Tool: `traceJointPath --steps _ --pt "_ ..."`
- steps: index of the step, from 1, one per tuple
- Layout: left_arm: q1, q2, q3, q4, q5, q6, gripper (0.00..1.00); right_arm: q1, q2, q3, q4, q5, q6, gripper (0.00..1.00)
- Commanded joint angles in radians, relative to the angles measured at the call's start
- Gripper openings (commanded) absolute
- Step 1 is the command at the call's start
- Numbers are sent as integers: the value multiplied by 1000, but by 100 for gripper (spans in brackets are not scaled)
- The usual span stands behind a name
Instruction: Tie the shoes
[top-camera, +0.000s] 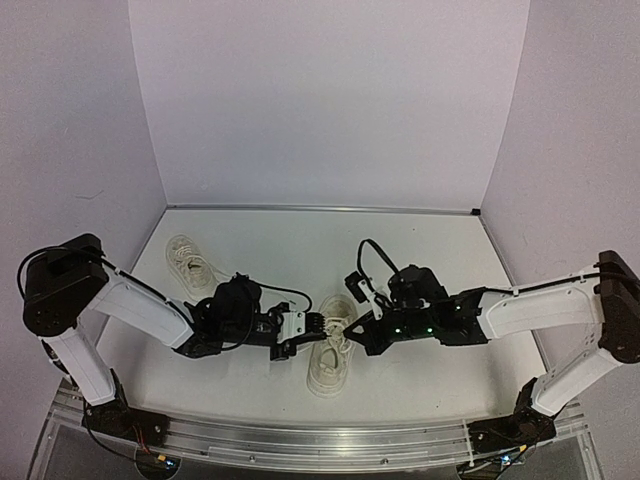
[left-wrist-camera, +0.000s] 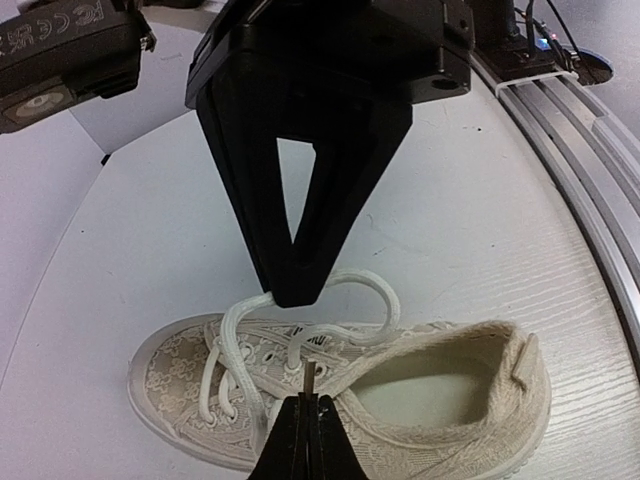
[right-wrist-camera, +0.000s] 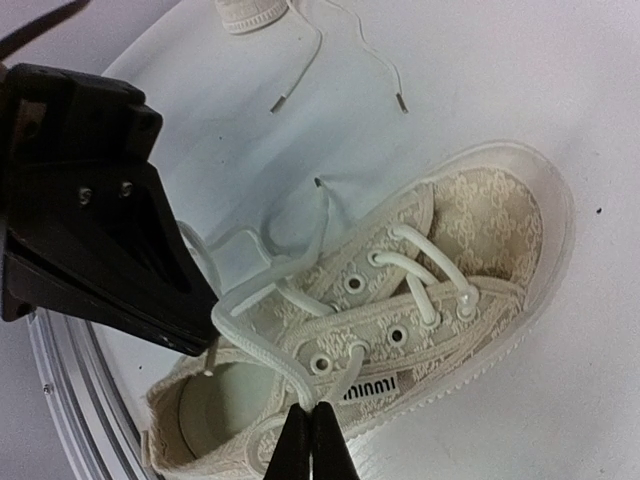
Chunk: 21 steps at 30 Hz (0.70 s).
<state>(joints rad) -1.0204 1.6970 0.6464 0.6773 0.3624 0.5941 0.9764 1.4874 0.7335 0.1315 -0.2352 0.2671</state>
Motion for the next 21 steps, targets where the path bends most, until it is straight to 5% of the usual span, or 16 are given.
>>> traceJointPath --steps 1,10,21 --pt "21 -41 -2 57 -14 -15 0 0 -26 36 17 10 -42 0" --pt "82 -148 9 2 -24 -6 0 0 -56 51 -8 -14 -97 0" --pt "92 31 179 -174 51 124 0 0 -69 74 -38 -13 -167 0"
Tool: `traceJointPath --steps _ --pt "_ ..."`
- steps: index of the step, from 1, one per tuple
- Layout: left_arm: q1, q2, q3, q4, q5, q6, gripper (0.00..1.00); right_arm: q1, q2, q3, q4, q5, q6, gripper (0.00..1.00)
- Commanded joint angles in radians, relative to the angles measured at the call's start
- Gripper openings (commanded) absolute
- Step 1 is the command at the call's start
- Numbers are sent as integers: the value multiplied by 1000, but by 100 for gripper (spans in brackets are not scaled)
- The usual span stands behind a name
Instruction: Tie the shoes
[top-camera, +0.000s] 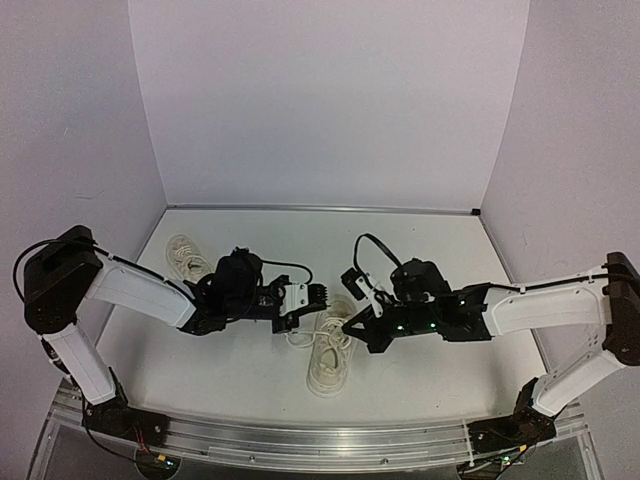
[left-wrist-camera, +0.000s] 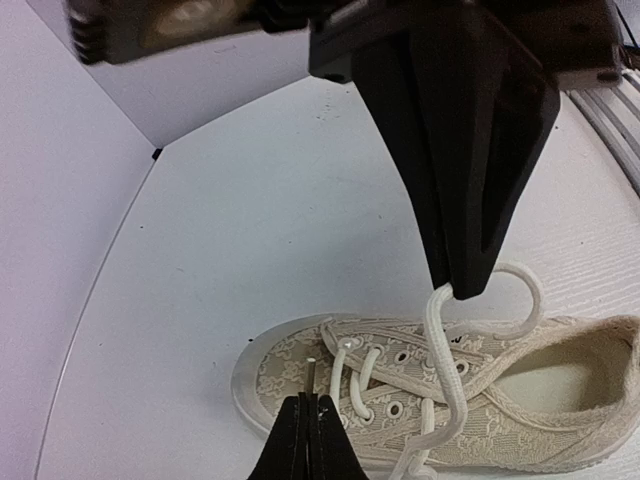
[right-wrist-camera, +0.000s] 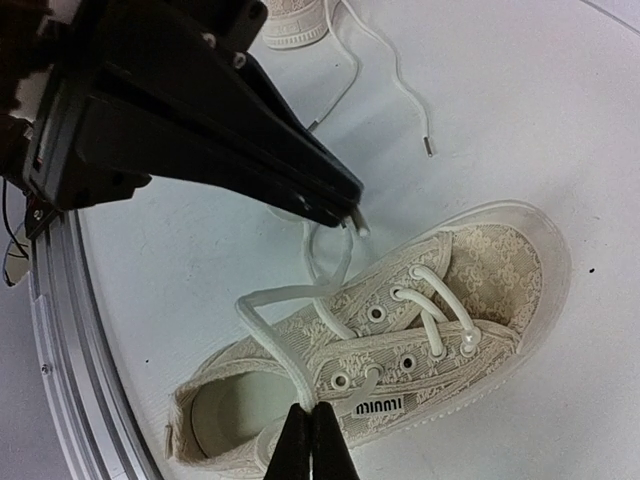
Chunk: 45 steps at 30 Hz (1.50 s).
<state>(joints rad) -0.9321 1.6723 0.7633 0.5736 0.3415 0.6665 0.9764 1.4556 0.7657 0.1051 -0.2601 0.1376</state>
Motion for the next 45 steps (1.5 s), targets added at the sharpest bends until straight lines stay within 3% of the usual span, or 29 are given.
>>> traceJointPath --steps 1,11,20,33,45 --pt "2 59 61 -73 92 50 0 0 -38 43 -14 20 -39 0" --pt "-65 10 6 -82 154 31 0 -18 6 70 -15 52 -46 0" --pt "-77 11 -32 79 195 -70 0 -21 68 100 -8 33 -38 11" --pt "-76 116 -69 417 192 -266 0 -54 17 52 8 -11 12 26" --pt "-76 285 -113 837 152 -506 0 -80 -75 -29 8 -46 34 28"
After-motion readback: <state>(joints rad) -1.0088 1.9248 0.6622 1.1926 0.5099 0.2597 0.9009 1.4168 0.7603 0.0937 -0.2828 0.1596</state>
